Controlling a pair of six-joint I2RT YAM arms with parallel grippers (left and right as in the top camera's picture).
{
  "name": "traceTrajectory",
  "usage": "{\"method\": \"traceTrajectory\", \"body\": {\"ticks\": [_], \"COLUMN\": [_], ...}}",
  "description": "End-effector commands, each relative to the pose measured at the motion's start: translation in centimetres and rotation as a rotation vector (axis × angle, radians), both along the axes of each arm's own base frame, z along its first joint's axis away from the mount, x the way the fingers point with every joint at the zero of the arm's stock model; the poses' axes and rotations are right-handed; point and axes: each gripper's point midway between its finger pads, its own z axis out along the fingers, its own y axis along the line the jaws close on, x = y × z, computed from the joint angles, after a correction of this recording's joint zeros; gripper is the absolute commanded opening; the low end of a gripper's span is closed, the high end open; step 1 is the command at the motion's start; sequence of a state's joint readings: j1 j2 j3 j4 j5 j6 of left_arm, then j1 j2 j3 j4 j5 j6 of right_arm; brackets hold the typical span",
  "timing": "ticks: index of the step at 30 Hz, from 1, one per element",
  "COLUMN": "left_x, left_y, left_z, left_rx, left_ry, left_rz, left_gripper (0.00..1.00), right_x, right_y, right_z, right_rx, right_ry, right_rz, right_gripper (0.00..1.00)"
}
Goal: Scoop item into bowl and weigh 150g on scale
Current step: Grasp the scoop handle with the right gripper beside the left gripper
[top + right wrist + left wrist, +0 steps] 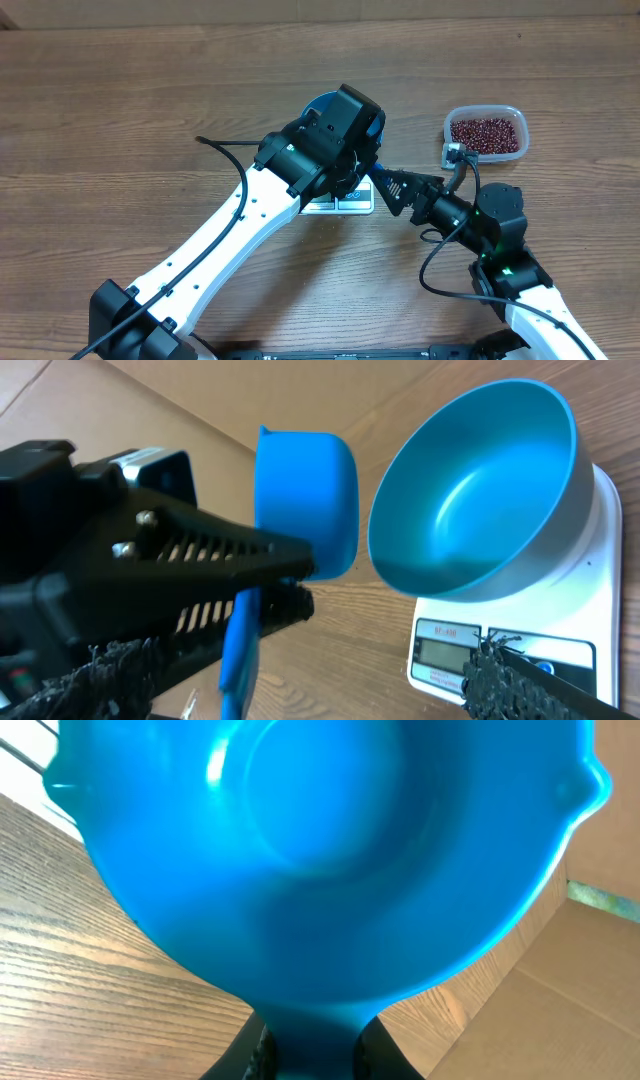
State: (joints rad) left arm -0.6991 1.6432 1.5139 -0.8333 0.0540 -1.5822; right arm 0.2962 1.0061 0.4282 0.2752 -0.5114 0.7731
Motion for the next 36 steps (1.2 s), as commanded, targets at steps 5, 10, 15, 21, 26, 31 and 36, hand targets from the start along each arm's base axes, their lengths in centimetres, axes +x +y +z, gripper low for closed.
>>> {"method": "traceTrajectory", "body": {"ticks": [5, 10, 15, 21, 26, 31, 36], "left_x": [0.2, 0.0, 0.0, 0.0, 0.0, -0.1, -0.3], "left_y": [-0.4, -0.6, -0.6, -0.6, -0.6, -0.7, -0.9], "left_z": [0.3, 0.4, 0.4, 0.4, 0.4, 0.4, 0.4], "left_rx": [-0.029, -0.048, -0.047, -0.048, -0.050, -0.057, -0.065], "left_ry": [0.016, 0.034, 0.034, 0.034, 0.035, 0.042, 0.050], "left_rz": [0.037, 0.048, 0.048, 0.049, 0.051, 0.048, 0.040], "left_gripper": [0.04, 0.04, 0.04, 0.05, 0.05, 0.04, 0.04], "right_x": [1.1, 1.2, 1.1, 0.6, 0.5, 0.8, 1.1], "right_y": [0.2, 0.2, 0.4, 1.2, 1.6, 1.6, 2.0], "right_z": [0.7, 1.1, 1.7, 2.2, 2.3, 1.6, 1.5], "right_rx": [-0.005, 0.001, 0.011, 0.039, 0.038, 0.031, 0.047], "right_ry": [-0.036, -0.054, -0.076, -0.082, -0.090, -0.068, -0.071], "right_rz": [-0.012, -0.012, -0.001, 0.034, 0.036, 0.033, 0.047], "right_gripper": [0.97, 0.65, 0.56, 0.56, 0.54, 0.50, 0.46]}}
